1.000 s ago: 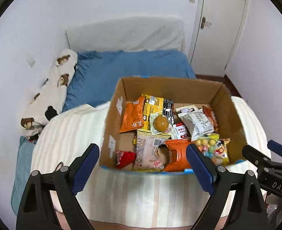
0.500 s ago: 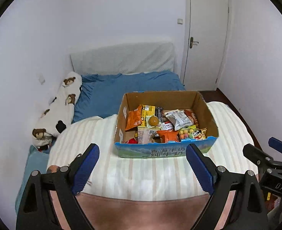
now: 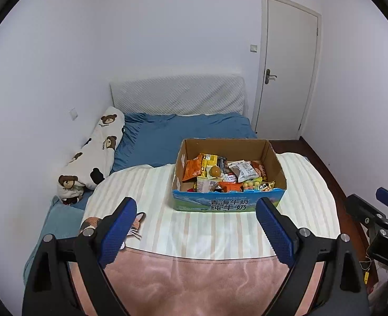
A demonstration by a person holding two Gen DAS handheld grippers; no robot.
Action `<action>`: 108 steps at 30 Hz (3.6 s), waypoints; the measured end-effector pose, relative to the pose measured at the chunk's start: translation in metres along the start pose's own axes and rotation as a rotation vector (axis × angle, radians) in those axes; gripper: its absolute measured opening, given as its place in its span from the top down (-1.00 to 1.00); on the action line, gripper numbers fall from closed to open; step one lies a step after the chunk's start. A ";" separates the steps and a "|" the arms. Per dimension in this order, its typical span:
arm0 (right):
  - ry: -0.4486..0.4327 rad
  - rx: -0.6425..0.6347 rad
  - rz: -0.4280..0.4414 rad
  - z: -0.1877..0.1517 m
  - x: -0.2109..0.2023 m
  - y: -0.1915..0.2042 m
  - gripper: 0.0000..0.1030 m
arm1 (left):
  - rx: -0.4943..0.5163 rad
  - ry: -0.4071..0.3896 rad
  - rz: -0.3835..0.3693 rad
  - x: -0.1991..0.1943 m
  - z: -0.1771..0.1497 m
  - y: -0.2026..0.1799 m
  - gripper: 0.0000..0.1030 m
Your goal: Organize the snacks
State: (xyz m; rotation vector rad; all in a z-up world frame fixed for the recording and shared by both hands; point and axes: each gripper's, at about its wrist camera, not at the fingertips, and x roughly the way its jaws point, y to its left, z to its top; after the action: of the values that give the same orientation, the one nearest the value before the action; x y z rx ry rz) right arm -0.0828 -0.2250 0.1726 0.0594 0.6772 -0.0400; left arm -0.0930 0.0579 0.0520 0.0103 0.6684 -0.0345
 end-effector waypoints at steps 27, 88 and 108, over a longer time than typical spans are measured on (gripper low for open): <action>0.066 -0.015 0.001 0.020 0.079 -0.003 -1.00 | 0.015 0.103 0.039 0.082 0.011 -0.012 -1.00; 0.396 0.033 -0.027 0.053 0.261 -0.032 -1.00 | 0.031 0.433 -0.024 0.243 0.037 -0.033 -1.00; 0.407 0.018 -0.020 0.052 0.261 -0.029 -1.00 | 0.035 0.420 -0.025 0.236 0.042 -0.035 -1.00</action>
State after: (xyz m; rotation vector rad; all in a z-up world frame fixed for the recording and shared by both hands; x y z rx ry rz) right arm 0.1512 -0.2623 0.0481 0.0791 1.0840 -0.0544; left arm 0.1171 0.0155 -0.0616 0.0434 1.0875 -0.0696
